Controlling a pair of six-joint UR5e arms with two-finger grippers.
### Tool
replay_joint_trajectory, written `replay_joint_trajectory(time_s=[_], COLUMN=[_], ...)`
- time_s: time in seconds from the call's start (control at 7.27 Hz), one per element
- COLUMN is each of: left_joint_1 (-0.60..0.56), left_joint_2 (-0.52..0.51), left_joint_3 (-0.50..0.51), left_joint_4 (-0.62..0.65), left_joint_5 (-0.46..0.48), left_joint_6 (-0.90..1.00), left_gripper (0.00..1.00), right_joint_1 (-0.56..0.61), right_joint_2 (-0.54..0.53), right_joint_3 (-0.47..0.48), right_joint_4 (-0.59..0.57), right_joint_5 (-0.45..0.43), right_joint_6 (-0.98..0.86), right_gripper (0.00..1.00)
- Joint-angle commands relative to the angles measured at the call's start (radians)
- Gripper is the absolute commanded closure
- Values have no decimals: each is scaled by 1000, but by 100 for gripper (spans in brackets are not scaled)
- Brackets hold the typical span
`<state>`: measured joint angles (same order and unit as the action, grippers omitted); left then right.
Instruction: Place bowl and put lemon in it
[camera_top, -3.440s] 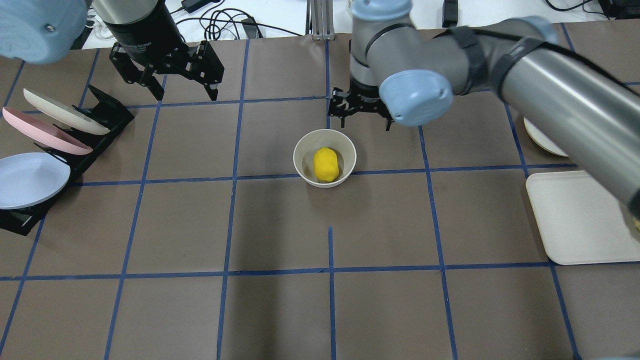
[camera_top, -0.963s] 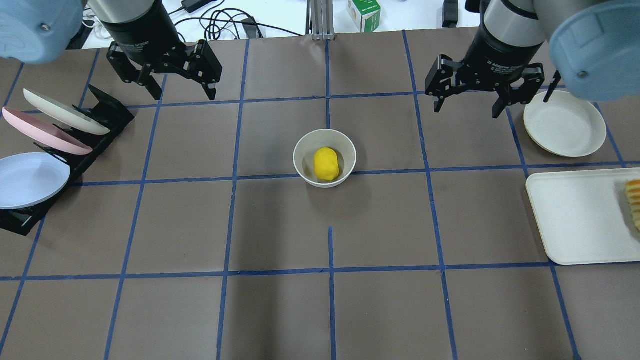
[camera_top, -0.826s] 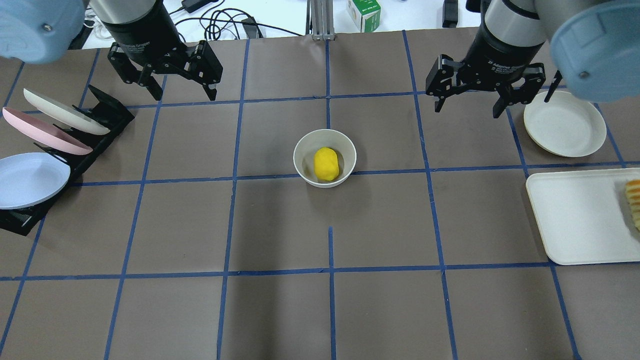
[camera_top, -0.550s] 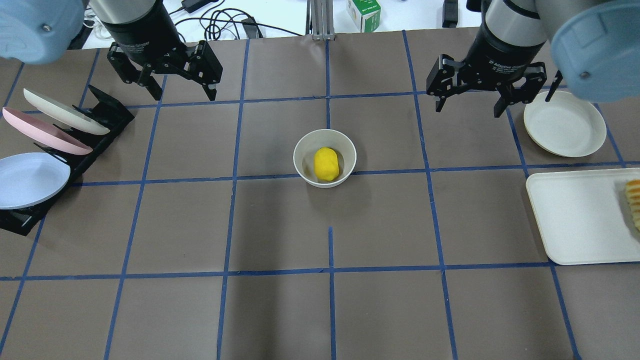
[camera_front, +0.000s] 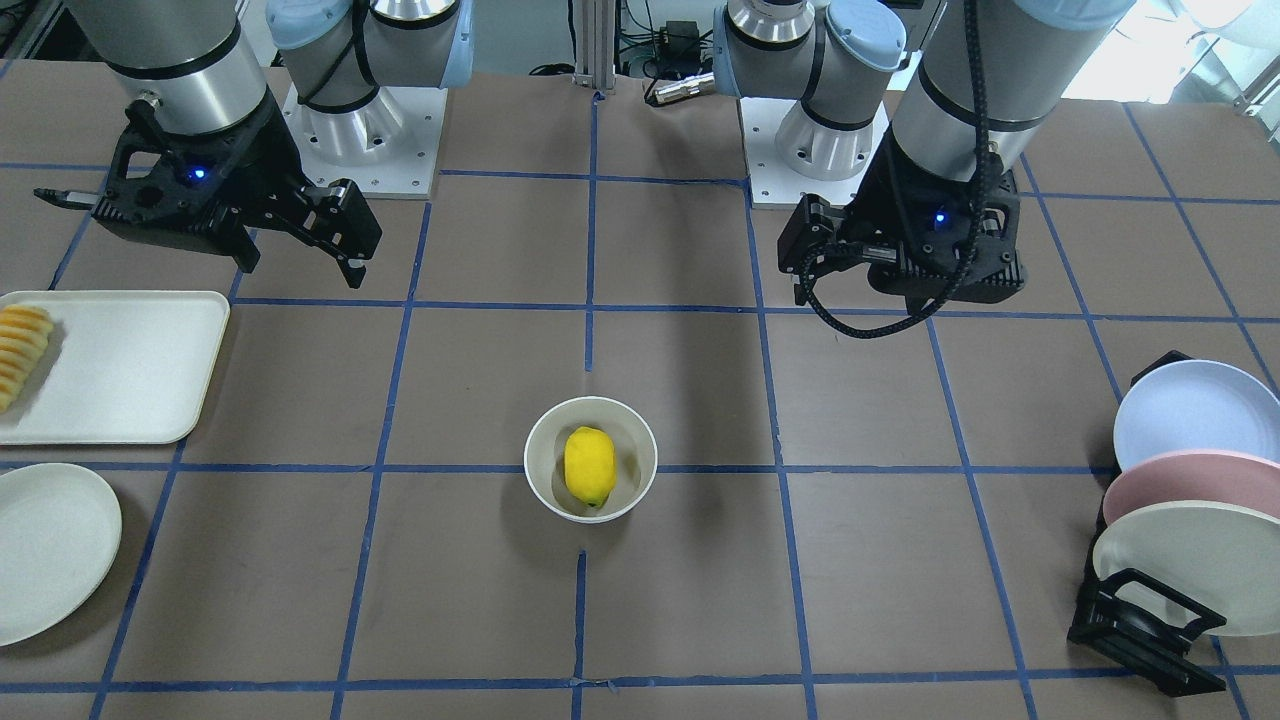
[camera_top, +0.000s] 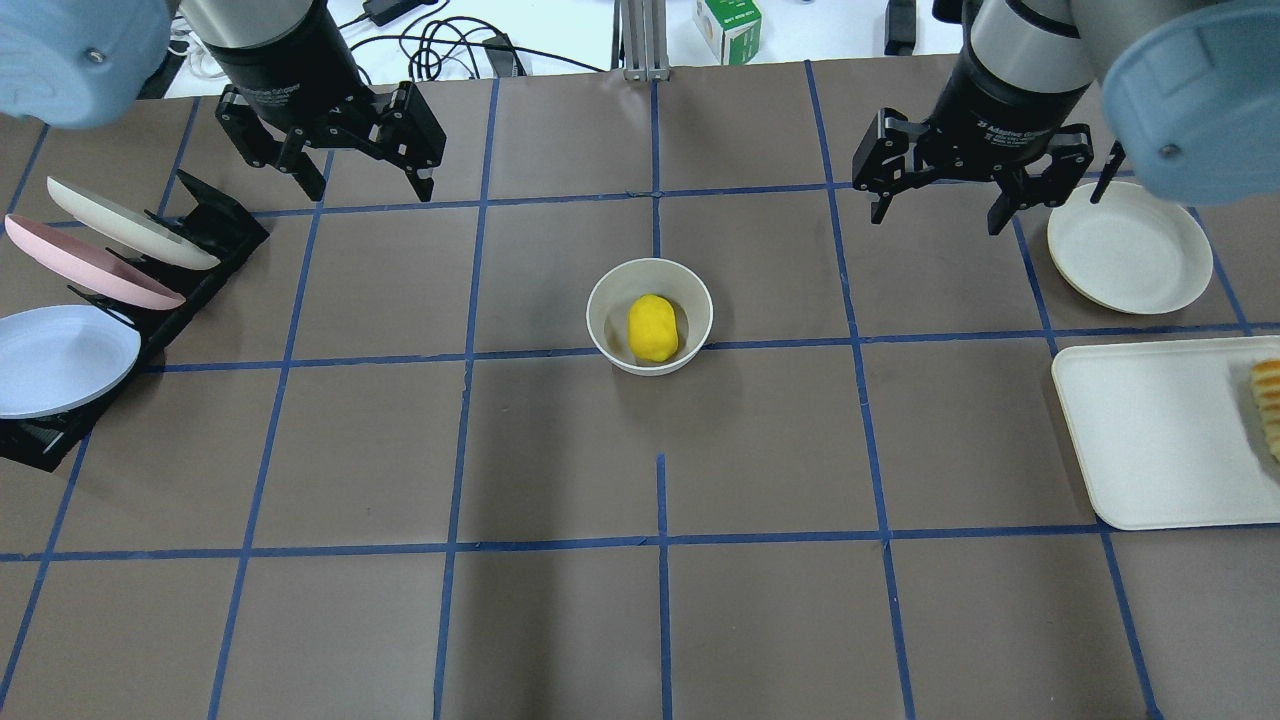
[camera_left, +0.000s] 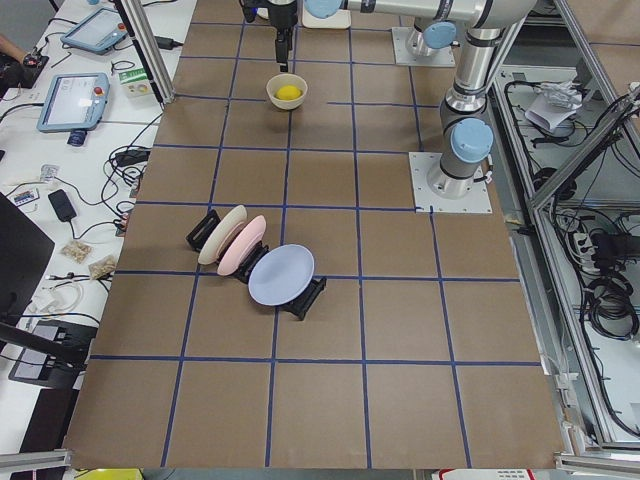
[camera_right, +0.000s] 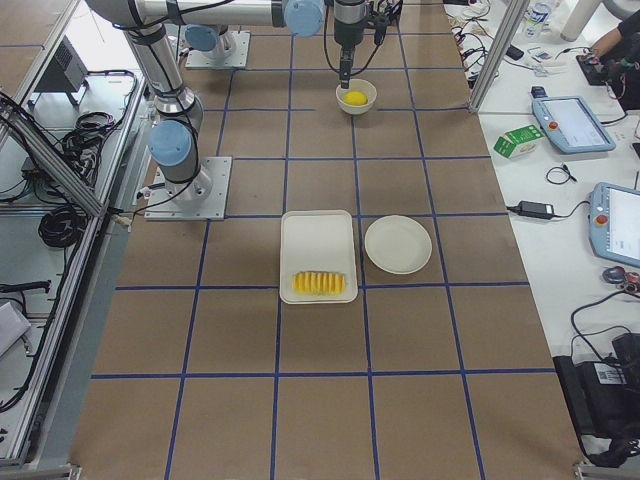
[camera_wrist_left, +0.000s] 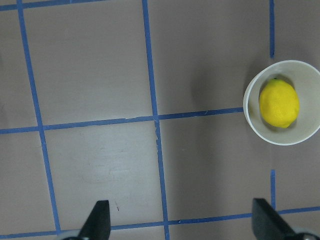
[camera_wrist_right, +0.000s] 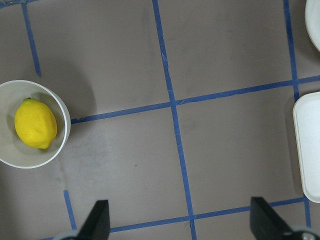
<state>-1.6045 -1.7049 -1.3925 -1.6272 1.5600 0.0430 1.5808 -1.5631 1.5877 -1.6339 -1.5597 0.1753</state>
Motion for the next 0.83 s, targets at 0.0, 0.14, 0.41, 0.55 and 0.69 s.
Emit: replay_joint_trajectory(time_s=[0.0, 0.14, 0.41, 0.55, 0.69], left_joint_1=[0, 0, 0, 0, 0], left_joint_2=[4, 7, -1, 1, 1], left_joint_3=[0, 0, 0, 0, 0], left_joint_4=[0, 0, 1, 1, 1], left_joint_5=[0, 0, 0, 0, 0], left_joint_6=[0, 1, 0, 0, 0], left_gripper=[0, 0, 0, 0, 0], right_joint_1=[-1, -1, -1, 1, 1], right_joint_2=[-2, -2, 0, 0, 0], right_joint_3=[0, 0, 2, 2, 2], right_joint_4=[0, 2, 2, 2, 2], right_joint_5=[0, 0, 1, 0, 0], right_joint_6=[-2, -2, -2, -2, -2], right_gripper=[0, 0, 0, 0, 0])
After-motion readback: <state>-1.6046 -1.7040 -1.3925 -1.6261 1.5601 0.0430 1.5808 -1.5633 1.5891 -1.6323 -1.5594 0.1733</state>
